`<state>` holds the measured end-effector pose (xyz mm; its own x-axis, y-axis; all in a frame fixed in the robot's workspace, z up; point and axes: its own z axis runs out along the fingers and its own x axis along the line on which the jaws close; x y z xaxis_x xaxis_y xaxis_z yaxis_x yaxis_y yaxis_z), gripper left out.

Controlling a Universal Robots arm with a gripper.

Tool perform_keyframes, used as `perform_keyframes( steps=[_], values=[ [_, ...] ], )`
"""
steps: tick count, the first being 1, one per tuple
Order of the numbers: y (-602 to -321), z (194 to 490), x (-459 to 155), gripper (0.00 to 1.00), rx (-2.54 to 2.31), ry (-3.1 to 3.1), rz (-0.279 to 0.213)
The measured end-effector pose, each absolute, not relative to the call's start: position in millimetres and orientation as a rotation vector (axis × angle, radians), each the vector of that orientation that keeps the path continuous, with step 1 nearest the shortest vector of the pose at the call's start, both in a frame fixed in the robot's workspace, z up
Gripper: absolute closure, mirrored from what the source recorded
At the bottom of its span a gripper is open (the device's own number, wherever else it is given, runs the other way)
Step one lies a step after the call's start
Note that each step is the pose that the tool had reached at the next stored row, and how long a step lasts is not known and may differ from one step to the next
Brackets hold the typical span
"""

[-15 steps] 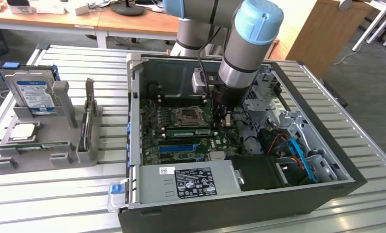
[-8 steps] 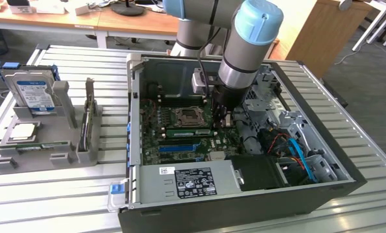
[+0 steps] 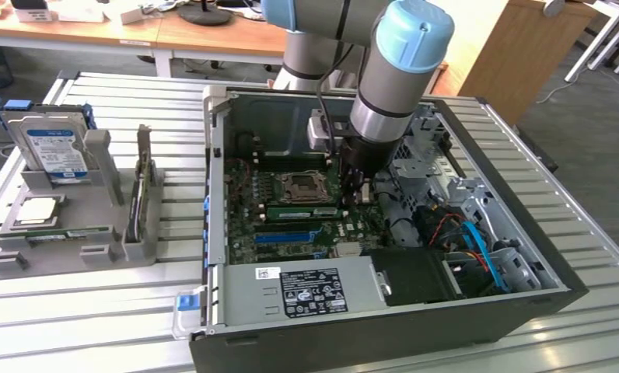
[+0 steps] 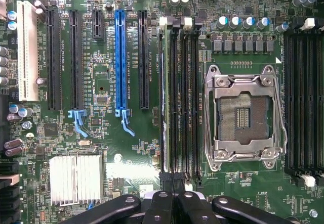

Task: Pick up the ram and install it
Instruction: 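Press down the ram until it locks into place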

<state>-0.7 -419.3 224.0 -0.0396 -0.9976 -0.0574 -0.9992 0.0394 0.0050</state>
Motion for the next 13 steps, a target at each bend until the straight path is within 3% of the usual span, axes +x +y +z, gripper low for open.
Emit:
perform_keyframes(
  steps=[13],
  values=[
    [-419.3,222.8,-0.7,0.89,-2.150,2.237,0.067]
  ],
)
